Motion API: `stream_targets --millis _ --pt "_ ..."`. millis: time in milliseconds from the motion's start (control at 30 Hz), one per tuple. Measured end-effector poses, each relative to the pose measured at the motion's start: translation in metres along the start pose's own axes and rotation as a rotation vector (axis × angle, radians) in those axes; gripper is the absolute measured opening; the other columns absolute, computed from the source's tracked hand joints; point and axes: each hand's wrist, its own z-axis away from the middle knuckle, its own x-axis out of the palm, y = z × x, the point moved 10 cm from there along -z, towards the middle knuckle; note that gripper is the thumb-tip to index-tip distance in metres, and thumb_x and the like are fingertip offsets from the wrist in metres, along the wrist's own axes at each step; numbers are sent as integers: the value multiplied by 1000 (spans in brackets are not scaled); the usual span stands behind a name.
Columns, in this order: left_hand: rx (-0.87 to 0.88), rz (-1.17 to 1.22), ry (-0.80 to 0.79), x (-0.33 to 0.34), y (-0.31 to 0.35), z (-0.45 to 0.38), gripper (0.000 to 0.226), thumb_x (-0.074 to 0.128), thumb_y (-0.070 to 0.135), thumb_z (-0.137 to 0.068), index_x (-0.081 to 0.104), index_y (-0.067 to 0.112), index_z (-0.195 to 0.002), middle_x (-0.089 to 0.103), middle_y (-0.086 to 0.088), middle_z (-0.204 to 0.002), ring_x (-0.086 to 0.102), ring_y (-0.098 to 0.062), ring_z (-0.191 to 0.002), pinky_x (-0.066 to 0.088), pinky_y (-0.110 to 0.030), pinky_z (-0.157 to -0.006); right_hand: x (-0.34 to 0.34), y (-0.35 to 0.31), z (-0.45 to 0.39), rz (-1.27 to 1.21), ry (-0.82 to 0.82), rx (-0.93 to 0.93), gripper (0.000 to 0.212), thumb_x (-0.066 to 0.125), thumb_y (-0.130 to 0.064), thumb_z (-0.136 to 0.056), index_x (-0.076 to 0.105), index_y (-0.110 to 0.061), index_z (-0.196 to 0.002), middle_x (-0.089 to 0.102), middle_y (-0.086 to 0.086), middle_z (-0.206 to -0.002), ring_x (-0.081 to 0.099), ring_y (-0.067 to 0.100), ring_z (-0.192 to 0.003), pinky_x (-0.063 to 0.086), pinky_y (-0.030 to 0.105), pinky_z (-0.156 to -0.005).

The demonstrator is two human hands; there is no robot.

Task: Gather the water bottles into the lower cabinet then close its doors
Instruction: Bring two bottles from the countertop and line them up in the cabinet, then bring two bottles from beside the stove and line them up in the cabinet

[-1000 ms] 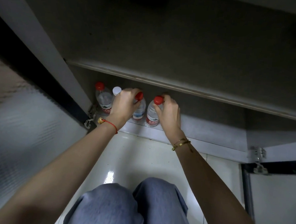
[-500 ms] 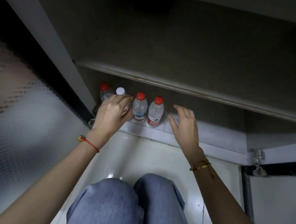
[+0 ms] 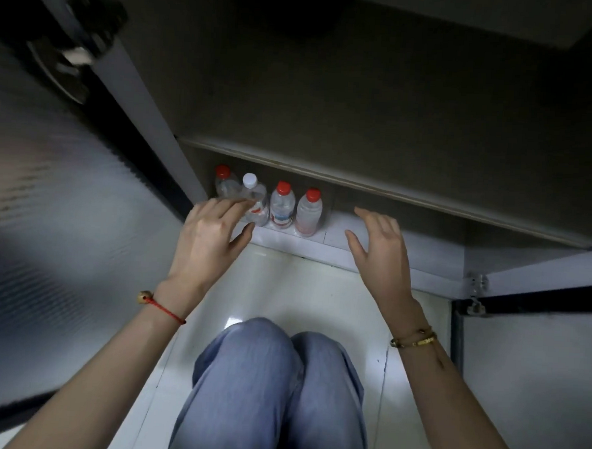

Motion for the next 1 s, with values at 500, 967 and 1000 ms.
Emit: stream_targets --millis 500,967,1000 --pt "-129 3 56 -386 123 51 30 60 27 -94 65 12 -120 71 -6 -113 65 -29 -97 49 -42 -84 -339 -193 85 -70 -39 -143 37 63 -18 -92 57 -8 -127 62 9 -122 53 22 -117 41 32 -102" --pt "-407 -33 237 -601 161 178 30 65 23 -93 66 14 -122 70 -3 -114 64 -26 -107 49 -42 -92 -463 -347 160 -158 -120 -416 36 62 -22 -92 56 -12 -127 61 3 -119 51 14 -113 40 22 -97" --pt "-437 -44 253 -611 156 190 30 66 23 -93 66 14 -121 71 -3 -114 64 -26 -106 50 -43 -91 -461 -360 163 -165 -127 -441 36 63 -21 -92 57 -12 -126 61 3 -117 51 14 -112 42 24 -97"
